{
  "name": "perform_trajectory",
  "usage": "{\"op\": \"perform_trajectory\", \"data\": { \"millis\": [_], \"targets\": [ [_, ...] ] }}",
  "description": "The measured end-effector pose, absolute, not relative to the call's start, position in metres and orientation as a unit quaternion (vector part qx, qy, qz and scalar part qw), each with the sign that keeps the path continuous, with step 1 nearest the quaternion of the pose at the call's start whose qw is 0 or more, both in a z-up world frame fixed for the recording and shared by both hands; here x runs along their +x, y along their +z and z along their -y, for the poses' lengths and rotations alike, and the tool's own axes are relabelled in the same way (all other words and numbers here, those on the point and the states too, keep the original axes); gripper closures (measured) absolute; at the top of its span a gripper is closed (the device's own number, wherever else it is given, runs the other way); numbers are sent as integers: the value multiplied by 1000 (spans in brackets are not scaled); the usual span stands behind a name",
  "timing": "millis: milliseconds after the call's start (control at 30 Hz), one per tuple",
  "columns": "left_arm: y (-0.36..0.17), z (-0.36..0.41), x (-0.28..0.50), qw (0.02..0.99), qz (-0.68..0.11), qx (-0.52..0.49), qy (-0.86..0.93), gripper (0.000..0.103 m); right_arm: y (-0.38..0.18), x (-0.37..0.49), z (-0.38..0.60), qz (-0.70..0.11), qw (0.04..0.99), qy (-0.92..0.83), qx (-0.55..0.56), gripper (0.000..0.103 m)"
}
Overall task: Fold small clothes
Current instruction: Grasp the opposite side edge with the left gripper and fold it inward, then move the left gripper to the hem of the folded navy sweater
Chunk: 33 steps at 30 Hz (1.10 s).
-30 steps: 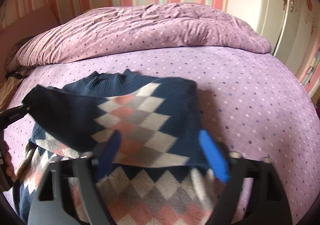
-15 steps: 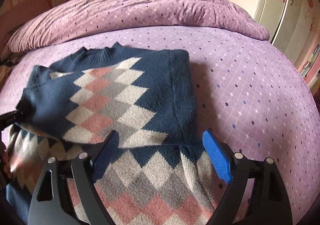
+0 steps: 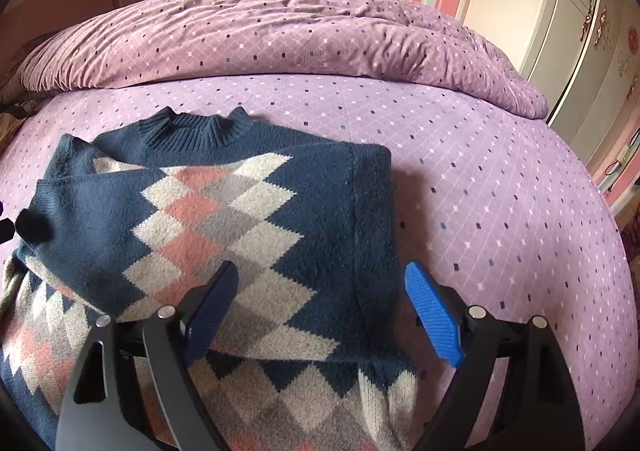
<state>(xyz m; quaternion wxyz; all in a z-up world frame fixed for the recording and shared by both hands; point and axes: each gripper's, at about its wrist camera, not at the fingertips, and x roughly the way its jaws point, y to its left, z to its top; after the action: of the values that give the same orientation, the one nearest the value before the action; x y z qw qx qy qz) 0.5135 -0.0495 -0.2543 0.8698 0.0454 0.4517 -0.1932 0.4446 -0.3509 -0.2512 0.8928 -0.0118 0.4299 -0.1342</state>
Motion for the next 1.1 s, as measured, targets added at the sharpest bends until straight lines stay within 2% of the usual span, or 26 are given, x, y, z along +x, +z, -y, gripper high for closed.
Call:
{"op": "perform_trajectory", "data": {
  "millis": [133,200,367,433,600,933,1100],
  "targets": [
    [-263,75,516,863,-450,51,-224,13,-255,447,349,-433,891,-132,-15,17],
    [-279,80,524,858,-466,70,-206,13,-258,448,349,-437,890,-128,-12,24],
    [-309,72,534,846,-498,73,-173,13,-275,454,351,-467,877,-116,0,59],
    [-310,74,532,850,-493,80,-166,13,-288,455,355,-484,868,-112,12,67],
    [-318,67,536,855,-494,46,-149,12,-304,454,358,-489,864,-114,29,67],
    [-325,71,548,852,-506,45,-128,3,-309,452,360,-481,867,-121,43,66],
    [-321,74,548,849,-514,49,-109,3,-303,451,361,-480,868,-119,47,65]
  ]
}}
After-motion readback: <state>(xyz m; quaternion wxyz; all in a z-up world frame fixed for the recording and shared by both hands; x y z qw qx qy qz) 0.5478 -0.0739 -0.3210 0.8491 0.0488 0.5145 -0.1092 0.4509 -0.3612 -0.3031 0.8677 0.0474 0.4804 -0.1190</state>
